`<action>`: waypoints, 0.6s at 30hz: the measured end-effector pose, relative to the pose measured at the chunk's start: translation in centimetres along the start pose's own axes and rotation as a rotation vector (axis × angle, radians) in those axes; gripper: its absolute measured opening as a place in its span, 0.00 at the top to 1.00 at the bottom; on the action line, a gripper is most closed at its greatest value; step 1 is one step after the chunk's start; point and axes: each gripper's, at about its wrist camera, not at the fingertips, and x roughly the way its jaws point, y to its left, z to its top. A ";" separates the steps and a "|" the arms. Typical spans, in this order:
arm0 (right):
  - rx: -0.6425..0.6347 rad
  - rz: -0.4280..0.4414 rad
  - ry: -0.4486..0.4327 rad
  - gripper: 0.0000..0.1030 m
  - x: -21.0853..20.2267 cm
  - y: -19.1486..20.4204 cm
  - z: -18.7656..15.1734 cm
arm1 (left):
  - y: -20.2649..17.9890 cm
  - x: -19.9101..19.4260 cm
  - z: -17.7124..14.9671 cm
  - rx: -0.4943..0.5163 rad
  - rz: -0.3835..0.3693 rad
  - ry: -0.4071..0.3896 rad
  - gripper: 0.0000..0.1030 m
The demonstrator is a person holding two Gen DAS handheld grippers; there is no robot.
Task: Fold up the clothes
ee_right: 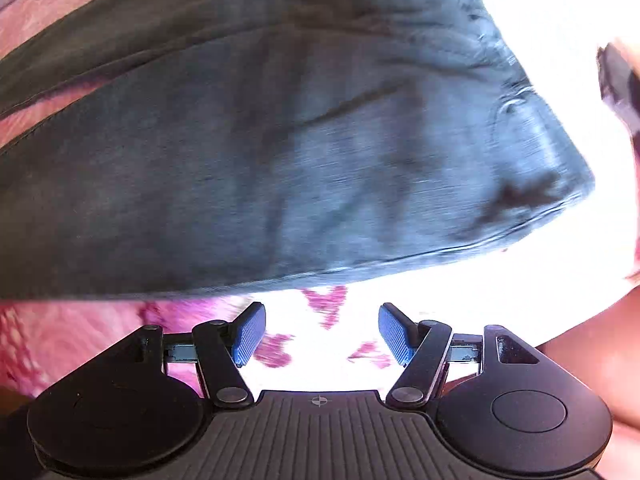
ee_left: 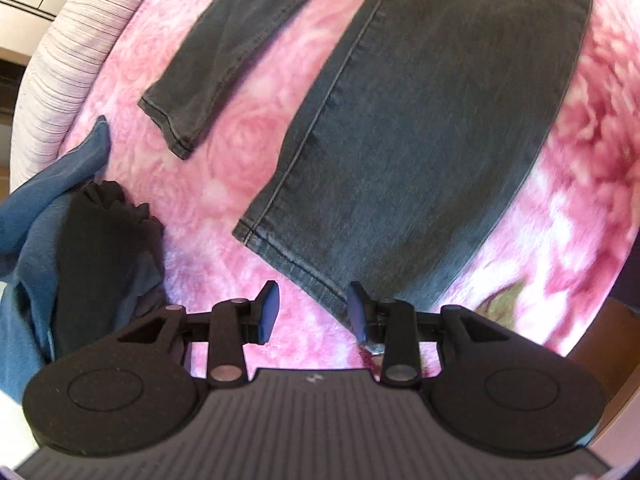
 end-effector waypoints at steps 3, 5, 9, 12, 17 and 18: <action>-0.052 -0.021 -0.046 0.36 -1.8 -0.9 -0.6 | -0.9 -1.8 1.0 -0.019 0.020 0.004 0.66; -0.104 -0.030 -0.072 0.36 -2.7 -1.8 -0.9 | -1.4 -3.0 1.6 -0.032 0.034 0.006 0.65; -0.248 -0.058 -0.111 0.36 -3.8 -3.3 -1.1 | -3.0 -5.5 3.0 -0.055 0.060 0.010 0.63; -0.358 -0.060 -0.103 0.36 -4.5 -4.3 -0.6 | -5.5 -8.0 4.5 -0.064 0.078 0.001 0.62; -0.442 0.011 -0.087 0.36 -5.8 -5.8 0.3 | -8.6 -11.2 6.8 -0.072 0.114 -0.016 0.60; -0.457 0.015 -0.094 0.36 -6.0 -6.1 0.4 | -9.0 -11.6 7.1 -0.081 0.118 -0.017 0.59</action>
